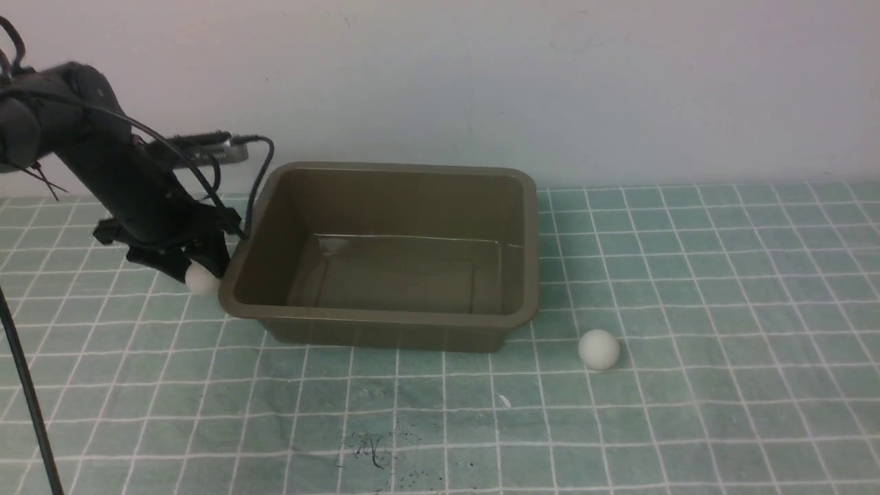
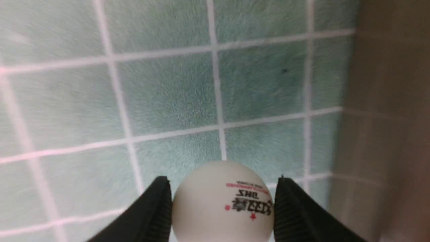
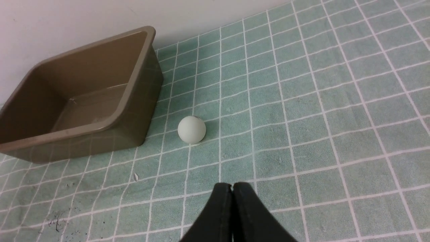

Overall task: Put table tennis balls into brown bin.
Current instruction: 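Drop the ball into the bin, then reach for and grasp a ping pong ball on the table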

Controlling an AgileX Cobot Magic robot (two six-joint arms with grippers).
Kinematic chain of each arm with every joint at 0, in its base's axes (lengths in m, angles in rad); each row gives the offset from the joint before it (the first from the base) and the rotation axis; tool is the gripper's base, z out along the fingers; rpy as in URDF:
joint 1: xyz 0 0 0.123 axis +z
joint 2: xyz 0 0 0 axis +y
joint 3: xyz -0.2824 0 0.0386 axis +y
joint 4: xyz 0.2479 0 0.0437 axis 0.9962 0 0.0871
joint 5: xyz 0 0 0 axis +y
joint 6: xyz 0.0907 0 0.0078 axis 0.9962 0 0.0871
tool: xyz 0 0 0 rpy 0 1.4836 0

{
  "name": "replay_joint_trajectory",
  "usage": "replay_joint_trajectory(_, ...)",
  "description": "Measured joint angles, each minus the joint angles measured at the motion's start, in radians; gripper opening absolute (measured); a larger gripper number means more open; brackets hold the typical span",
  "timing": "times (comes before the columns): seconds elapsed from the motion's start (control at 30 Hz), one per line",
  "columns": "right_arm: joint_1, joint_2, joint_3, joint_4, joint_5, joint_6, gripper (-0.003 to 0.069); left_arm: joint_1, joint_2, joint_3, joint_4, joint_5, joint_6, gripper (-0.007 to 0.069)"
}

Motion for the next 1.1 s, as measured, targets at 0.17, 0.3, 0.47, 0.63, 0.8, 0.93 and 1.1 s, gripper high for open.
replay_joint_trajectory(0.17, 0.0, 0.117, -0.008, 0.023, -0.108, -0.084, -0.0013, -0.041, -0.178, -0.042, -0.102, 0.063, 0.066, 0.0344)
replay_joint_trajectory(0.3, 0.0, 0.396, -0.083, 0.134, -0.133, -0.266, -0.001, -0.158, -0.218, -0.047, -0.175, 0.093, 0.196, 0.0344)
replay_joint_trajectory(0.47, 0.0, 0.709, -0.217, 0.225, -0.067, -0.495, -0.0009, -0.279, -0.141, -0.046, -0.111, 0.063, 0.206, 0.0347)
replay_joint_trajectory(0.63, 0.004, 0.979, -0.372, 0.267, -0.049, -0.585, 0.0008, -0.332, -0.084, -0.059, -0.007, 0.068, 0.093, 0.048)
replay_joint_trajectory(0.8, 0.08, 1.178, -0.495, 0.267, -0.1, -0.642, 0.01, -0.329, -0.142, -0.118, 0.063, 0.111, -0.025, 0.0358)
replay_joint_trajectory(0.93, 0.171, 1.433, -0.637, 0.214, -0.189, -0.67, 0.0303, -0.301, -0.355, -0.091, 0.121, 0.124, -0.063, 0.0038)
replay_joint_trajectory(1.1, 0.205, 1.664, -0.744, 0.151, -0.211, -0.658, 0.0499, -0.291, -0.665, 0.097, 0.132, 0.126, -0.085, -0.0005)
